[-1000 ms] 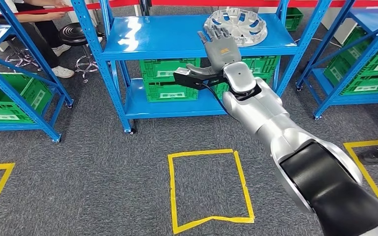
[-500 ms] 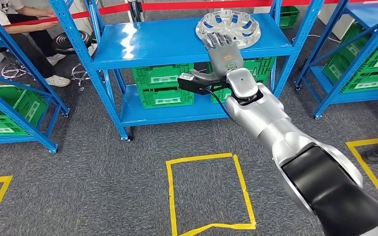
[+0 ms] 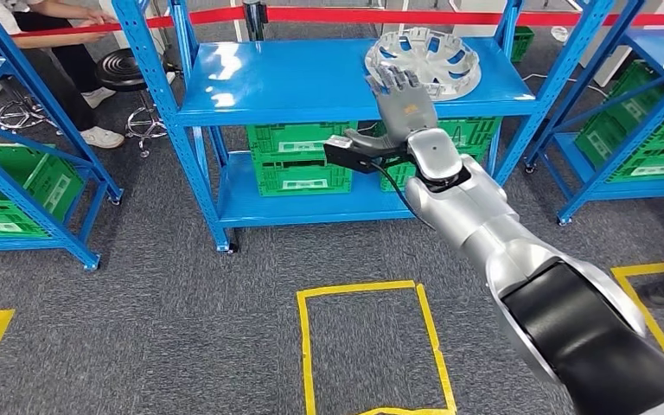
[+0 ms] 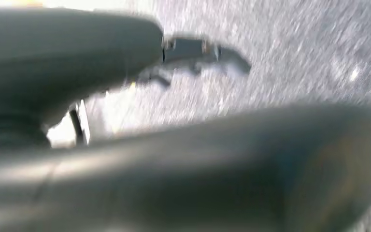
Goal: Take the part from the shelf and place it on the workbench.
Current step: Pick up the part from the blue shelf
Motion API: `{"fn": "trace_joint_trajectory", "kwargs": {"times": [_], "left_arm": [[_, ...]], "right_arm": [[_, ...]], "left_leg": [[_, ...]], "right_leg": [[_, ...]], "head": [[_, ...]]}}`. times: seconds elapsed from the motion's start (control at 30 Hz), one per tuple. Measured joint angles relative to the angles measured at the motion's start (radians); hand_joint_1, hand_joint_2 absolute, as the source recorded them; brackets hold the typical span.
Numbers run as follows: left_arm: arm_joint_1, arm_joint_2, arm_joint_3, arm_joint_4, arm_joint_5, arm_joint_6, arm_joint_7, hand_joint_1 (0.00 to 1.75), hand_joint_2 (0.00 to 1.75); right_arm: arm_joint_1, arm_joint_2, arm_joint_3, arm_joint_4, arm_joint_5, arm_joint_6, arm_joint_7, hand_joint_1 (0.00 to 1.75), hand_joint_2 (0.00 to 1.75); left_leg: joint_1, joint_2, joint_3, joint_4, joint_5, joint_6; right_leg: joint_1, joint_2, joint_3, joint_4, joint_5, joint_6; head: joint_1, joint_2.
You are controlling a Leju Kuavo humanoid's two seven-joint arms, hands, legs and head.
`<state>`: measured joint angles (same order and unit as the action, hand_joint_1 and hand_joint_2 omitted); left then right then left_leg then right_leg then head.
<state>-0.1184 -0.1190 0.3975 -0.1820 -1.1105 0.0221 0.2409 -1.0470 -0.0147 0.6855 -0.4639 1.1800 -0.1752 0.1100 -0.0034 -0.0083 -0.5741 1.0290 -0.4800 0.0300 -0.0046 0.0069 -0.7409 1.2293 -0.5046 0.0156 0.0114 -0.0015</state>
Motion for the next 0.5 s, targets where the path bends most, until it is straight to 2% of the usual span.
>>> {"fn": "trace_joint_trajectory", "kwargs": {"times": [0.03, 0.07, 0.1, 0.17, 0.23, 0.3, 0.37, 0.4, 0.43, 0.47, 0.5], "left_arm": [[0.001, -0.001, 0.000, 0.000, 0.000, 0.000, -0.002, 0.00, 0.00], [0.001, -0.001, 0.001, 0.000, 0.000, 0.000, -0.003, 0.00, 0.00], [0.000, -0.002, 0.001, 0.000, 0.000, -0.001, -0.004, 0.00, 0.00], [0.000, -0.003, 0.002, 0.000, 0.000, -0.002, -0.004, 0.00, 0.00], [0.002, -0.002, 0.002, 0.000, 0.001, -0.003, -0.005, 0.00, 0.00], [0.004, -0.001, 0.003, 0.000, 0.001, -0.003, -0.007, 0.00, 0.00], [0.005, -0.001, 0.003, 0.000, 0.001, -0.003, -0.011, 0.00, 0.00], [0.006, -0.001, 0.003, 0.000, 0.001, -0.003, -0.012, 0.00, 0.00], [0.008, -0.001, 0.003, 0.000, 0.001, -0.003, -0.012, 0.00, 0.00], [0.011, -0.001, 0.003, 0.000, 0.001, -0.003, -0.013, 0.00, 0.00], [0.013, 0.000, 0.004, 0.000, 0.001, -0.003, -0.013, 0.00, 0.00]], "right_arm": [[0.001, -0.009, 0.000, -0.002, -0.003, -0.004, 0.004, 0.00, 0.00], [0.001, -0.018, 0.001, -0.005, -0.008, -0.007, 0.008, 0.00, 0.00], [0.001, -0.028, 0.001, -0.009, -0.012, -0.011, 0.010, 0.00, 0.00], [0.003, -0.050, 0.001, -0.015, -0.020, -0.017, 0.013, 0.00, 0.00], [0.005, -0.075, 0.000, -0.023, -0.027, -0.022, 0.014, 0.00, 0.00], [0.005, -0.097, -0.004, -0.030, -0.031, -0.026, 0.015, 0.00, 0.00], [0.009, -0.115, -0.007, -0.032, -0.032, -0.028, 0.016, 0.00, 0.00], [0.014, -0.123, -0.008, -0.033, -0.032, -0.030, 0.017, 0.00, 0.00], [0.021, -0.131, -0.010, -0.035, -0.032, -0.031, 0.017, 0.00, 0.00], [0.026, -0.139, -0.013, -0.036, -0.032, -0.033, 0.019, 0.00, 0.00], [0.030, -0.147, -0.015, -0.038, -0.032, -0.034, 0.019, 0.00, 0.00]], "left_leg": [[-0.002, 0.000, 0.009, 0.000, -0.008, 0.000], [-0.004, -0.001, 0.017, 0.000, -0.015, -0.003], [-0.005, -0.002, 0.022, -0.001, -0.022, -0.006], [-0.006, -0.003, 0.031, -0.001, -0.028, -0.017], [-0.007, -0.001, 0.037, 0.011, -0.033, -0.028], [-0.006, 0.001, 0.005, 0.077, -0.045, -0.040], [0.001, 0.002, -0.070, 0.194, -0.083, -0.052], [0.005, 0.002, -0.109, 0.242, -0.105, -0.056], [0.008, 0.003, -0.136, 0.265, -0.118, -0.059], [0.011, 0.003, -0.148, 0.257, -0.110, -0.061], [0.013, 0.003, -0.143, 0.214, -0.078, -0.063]], "right_leg": [[0.003, -0.002, 0.021, -0.072, 0.050, -0.009], [0.008, -0.004, 0.041, -0.135, 0.079, -0.017], [0.013, -0.006, 0.058, -0.180, 0.095, -0.022], [0.017, -0.008, 0.073, -0.206, 0.090, -0.029], [0.011, -0.006, 0.092, -0.214, 0.094, -0.037], [0.003, -0.005, 0.113, -0.217, 0.086, -0.046], [0.001, -0.005, 0.128, -0.218, 0.073, -0.051], [0.000, -0.004, 0.135, -0.218, 0.066, -0.050], [-0.002, -0.003, 0.143, -0.217, 0.058, -0.047], [-0.004, -0.001, 0.153, -0.217, 0.050, -0.043], [-0.007, 0.000, 0.165, -0.216, 0.040, -0.039]], "head": [[0.000, 0.000], [-0.001, 0.000], [-0.001, 0.000], [-0.001, 0.000], [0.000, 0.000], [-0.004, 0.000], [-0.007, 0.000], [-0.007, 0.000], [-0.007, 0.000], [-0.007, 0.000], [-0.007, 0.000]]}}
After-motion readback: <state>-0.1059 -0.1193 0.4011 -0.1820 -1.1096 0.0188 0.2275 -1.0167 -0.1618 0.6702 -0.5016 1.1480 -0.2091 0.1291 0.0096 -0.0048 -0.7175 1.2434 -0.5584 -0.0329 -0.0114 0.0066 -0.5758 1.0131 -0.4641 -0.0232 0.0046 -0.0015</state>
